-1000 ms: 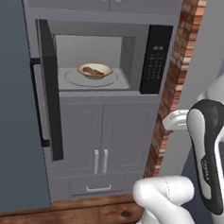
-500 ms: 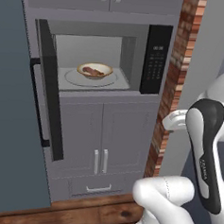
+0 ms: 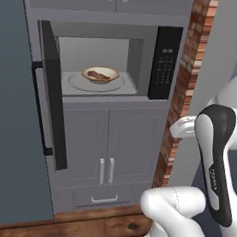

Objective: The microwave is finished heating the chicken drumstick and potato. Take the bowl containing the food and place it on the dining counter.

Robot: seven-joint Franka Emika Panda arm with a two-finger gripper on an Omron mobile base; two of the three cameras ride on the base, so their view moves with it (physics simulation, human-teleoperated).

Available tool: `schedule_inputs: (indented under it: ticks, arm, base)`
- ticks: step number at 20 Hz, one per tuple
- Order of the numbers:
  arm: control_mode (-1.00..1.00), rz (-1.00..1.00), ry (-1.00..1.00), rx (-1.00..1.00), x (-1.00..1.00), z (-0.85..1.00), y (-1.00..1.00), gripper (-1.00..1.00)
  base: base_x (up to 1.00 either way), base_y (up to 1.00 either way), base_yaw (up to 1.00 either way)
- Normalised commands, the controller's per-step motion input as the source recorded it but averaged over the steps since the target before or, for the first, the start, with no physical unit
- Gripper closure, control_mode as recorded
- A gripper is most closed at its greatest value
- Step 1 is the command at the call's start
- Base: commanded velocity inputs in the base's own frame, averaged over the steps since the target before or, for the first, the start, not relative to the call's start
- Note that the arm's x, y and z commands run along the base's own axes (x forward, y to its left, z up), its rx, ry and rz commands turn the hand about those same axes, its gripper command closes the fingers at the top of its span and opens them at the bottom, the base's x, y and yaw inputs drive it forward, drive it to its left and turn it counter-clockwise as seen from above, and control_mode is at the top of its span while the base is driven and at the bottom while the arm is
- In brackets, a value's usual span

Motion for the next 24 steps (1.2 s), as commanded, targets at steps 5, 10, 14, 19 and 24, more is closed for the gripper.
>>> schedule_inputs:
  ticks: [5, 10, 14, 19, 24]
  arm:
    - [1.0, 0.0, 0.0, -0.02, 0.0, -0.03, 0.26, -1.0]
    - [1.0, 0.0, 0.0, 0.0, 0.0, 0.0, 0.0, -1.0]
    - [1.0, 0.0, 0.0, 0.0, 0.0, 0.0, 0.0, -1.0]
    - [1.0, 0.0, 0.0, 0.0, 0.0, 0.0, 0.0, -1.0]
    - [1.0, 0.0, 0.0, 0.0, 0.0, 0.0, 0.0, -1.0]
  base:
    - [0.07, 0.18, -0.01]
    - [0.22, 0.22, -0.02]
    - [0.26, 0.32, -0.04]
    - [0.44, 0.26, -0.05]
    - [0.38, 0.48, -0.01]
